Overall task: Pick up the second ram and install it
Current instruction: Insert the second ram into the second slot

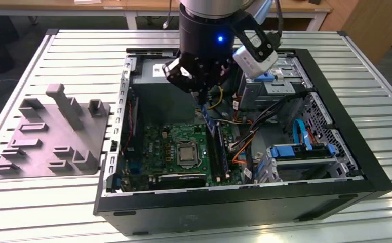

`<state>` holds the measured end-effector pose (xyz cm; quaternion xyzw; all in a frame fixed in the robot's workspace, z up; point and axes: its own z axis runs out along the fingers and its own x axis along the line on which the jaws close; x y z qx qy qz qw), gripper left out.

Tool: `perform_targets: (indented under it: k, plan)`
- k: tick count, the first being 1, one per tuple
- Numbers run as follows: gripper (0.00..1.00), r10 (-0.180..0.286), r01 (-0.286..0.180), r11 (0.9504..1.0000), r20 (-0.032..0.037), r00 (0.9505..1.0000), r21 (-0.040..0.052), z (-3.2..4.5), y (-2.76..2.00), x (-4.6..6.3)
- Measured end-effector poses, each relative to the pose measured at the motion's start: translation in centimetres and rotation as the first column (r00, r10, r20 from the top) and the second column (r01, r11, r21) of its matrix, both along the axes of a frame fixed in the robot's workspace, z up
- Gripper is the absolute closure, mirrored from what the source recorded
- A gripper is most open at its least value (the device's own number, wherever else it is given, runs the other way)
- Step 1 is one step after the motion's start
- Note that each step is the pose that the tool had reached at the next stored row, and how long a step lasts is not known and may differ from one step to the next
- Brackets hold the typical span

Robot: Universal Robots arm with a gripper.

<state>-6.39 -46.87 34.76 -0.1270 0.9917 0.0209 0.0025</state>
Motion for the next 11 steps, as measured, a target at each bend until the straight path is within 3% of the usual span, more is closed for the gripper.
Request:
perform_targets:
  k: [6, 11]
  plan:
    - [0.89, -0.109, 0.109, 0.9940, -0.0001, 0.9940, -0.0001, -0.10, 0.00, 0.00]
    - [0.89, -0.199, 0.199, 0.9800, 0.0000, 0.9800, -0.0001, -0.17, 0.00, 0.00]
